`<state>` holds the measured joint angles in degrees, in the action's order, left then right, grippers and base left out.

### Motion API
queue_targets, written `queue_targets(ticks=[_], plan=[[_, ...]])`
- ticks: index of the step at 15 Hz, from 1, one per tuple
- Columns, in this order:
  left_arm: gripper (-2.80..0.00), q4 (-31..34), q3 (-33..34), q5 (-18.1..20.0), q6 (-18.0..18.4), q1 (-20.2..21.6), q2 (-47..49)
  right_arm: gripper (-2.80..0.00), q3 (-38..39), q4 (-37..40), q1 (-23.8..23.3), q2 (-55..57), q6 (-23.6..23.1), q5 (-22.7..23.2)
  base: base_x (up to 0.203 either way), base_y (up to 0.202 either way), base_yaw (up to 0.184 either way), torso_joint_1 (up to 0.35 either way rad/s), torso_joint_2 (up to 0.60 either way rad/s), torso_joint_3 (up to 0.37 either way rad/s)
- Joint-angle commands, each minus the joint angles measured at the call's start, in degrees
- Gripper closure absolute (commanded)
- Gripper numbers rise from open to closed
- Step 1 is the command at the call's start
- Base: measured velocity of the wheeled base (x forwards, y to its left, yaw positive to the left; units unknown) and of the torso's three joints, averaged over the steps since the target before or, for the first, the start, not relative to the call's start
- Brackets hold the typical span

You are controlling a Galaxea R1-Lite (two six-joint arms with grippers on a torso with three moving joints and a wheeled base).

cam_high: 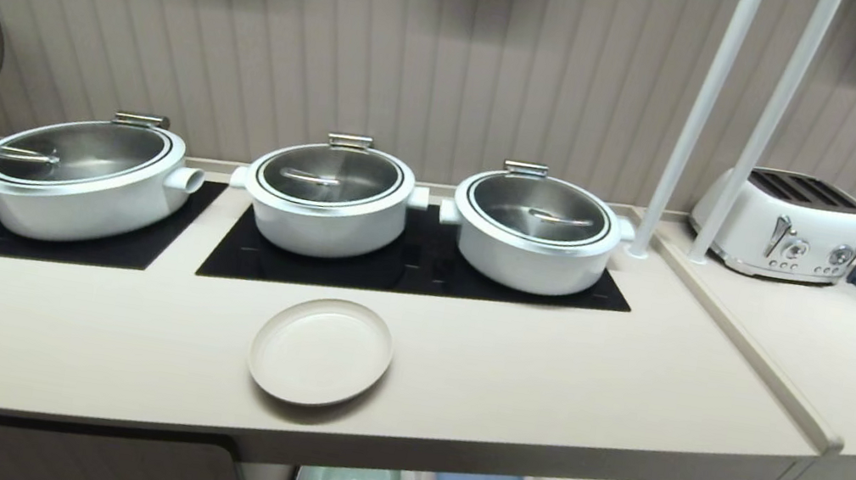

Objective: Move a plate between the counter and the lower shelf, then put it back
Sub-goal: Pick up the plate

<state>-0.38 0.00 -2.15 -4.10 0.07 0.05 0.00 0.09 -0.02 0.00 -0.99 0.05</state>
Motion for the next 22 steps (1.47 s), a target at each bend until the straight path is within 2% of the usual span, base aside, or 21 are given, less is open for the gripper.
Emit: queue_targets(ticks=[1,22], plan=[[0.0,-0.1,0.0,-0.1,0.0,0.0,0.0,0.0,0.0,0.0,0.0,0.0,0.0,0.0,0.0,0.0,0.0,0.0,0.0,0.0],[0.0,0.0,0.0,-0.1,0.0,0.0,0.0,0.0,0.0,0.0,0.0,0.0,0.2,0.0,0.0,0.0,0.0,0.0,0.0,0.0]])
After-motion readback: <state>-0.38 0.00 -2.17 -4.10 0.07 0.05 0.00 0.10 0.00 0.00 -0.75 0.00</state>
